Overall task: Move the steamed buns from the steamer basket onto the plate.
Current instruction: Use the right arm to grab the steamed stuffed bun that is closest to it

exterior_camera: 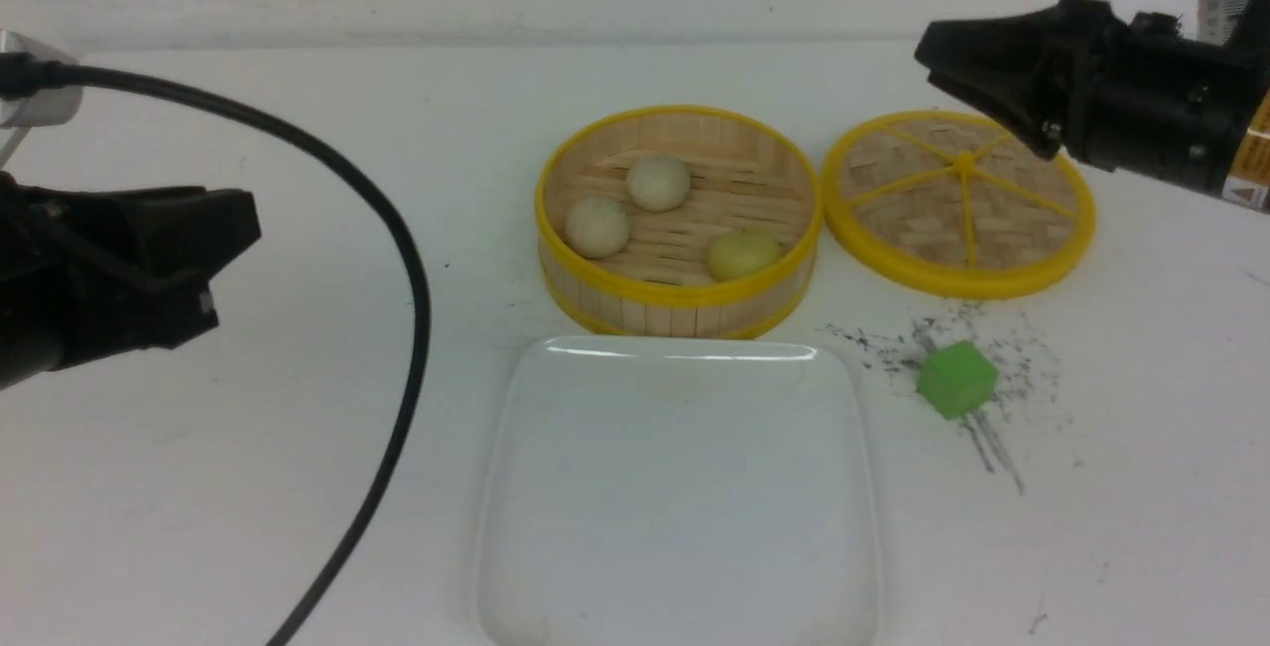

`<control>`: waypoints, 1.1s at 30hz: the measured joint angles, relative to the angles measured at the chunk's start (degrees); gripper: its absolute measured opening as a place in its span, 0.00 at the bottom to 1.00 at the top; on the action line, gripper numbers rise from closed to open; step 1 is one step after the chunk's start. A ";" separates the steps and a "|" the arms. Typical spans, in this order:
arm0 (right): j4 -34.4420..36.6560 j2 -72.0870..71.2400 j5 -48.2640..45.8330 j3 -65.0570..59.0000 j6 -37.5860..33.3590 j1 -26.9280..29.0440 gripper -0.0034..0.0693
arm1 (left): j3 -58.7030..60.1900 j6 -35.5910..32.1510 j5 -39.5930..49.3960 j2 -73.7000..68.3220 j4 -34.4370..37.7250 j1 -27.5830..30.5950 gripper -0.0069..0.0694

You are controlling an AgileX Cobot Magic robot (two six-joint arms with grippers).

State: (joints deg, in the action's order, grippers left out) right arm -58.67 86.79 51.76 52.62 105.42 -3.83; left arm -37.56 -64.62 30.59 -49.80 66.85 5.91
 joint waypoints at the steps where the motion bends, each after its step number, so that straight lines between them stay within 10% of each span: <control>1: 0.38 0.00 0.00 0.00 0.05 0.00 0.38 | 0.00 0.00 0.03 0.00 0.00 0.00 0.41; 12: 5.24 0.00 1.39 0.00 -2.97 0.00 0.38 | 0.00 0.00 -0.12 0.00 0.07 0.00 0.41; 26: -39.24 0.00 -5.47 0.00 -12.11 -0.05 0.38 | 0.00 -0.17 -0.12 0.00 0.90 0.00 0.41; 33: -41.12 0.00 -23.24 -0.18 -16.69 -0.05 0.38 | 0.00 -0.23 -0.12 0.00 1.08 0.00 0.41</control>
State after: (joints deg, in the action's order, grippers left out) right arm -99.79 86.79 28.52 52.44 88.73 -3.88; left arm -37.56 -64.84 30.47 -49.80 67.93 5.91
